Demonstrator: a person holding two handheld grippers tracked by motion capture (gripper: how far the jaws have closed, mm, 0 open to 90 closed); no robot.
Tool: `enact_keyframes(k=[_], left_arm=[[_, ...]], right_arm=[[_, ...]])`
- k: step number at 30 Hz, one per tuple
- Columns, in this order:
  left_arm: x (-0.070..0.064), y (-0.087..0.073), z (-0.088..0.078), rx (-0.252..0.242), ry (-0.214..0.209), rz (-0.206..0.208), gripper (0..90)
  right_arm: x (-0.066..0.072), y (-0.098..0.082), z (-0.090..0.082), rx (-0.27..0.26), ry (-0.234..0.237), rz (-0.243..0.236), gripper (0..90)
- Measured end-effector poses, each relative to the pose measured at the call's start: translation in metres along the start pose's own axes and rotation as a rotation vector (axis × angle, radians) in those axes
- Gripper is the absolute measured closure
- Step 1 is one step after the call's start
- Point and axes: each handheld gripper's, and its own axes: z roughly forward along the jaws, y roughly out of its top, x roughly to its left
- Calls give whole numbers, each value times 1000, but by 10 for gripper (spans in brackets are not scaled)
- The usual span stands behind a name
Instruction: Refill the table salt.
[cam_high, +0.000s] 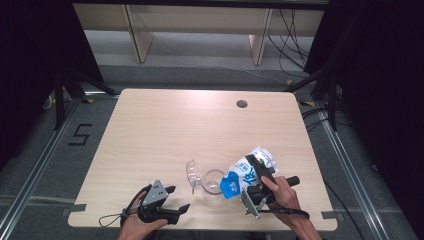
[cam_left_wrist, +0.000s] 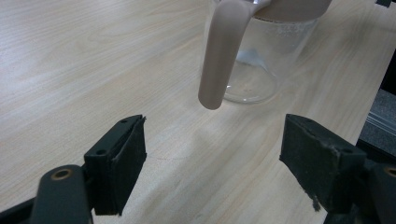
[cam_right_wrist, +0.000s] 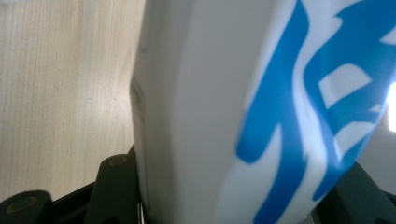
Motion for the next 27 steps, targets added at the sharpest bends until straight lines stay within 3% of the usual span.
enact_keyframes(k=[4, 5, 7, 8, 9, 10, 13, 16, 17, 19, 24, 25, 27], left_arm=[[0, 0, 0, 0, 0, 1, 218], [0, 0, 0, 0, 0, 1, 218], [0, 0, 0, 0, 0, 2, 218], [0, 0, 0, -1, 0, -4, 218], [0, 0, 0, 0, 0, -4, 218], [0, 0, 0, 0, 0, -3, 218], [0, 0, 0, 2, -3, 1, 218], [0, 0, 0, -1, -7, 3, 218], [-1, 0, 0, 0, -7, 3, 218], [0, 0, 0, 0, -7, 1, 218], [0, 0, 0, -2, -6, 3, 218], [0, 0, -1, -2, -5, 4, 218], [-1, 1, -1, -7, -1, 3, 218]], right_arm=[[0, 0, 0, 1, 0, 1, 465], [4, 0, 1, 1, -1, 50, 465], [2, 0, 0, 3, -7, 24, 466], [-1, 1, -1, 5, -6, -14, 466], [3, 0, 0, 8, -5, 36, 466], [4, 0, -1, 20, 2, 53, 466], [3, 0, 0, 2, -15, 20, 466], [5, 1, 0, 25, 0, 60, 466], [4, 1, 0, 22, -3, 47, 466], [-1, 2, 1, 4, -12, -25, 466], [0, 2, 0, 11, -16, -32, 468], [4, 2, 0, 21, -13, 18, 468], [3, 2, 1, 9, -19, 12, 468]])
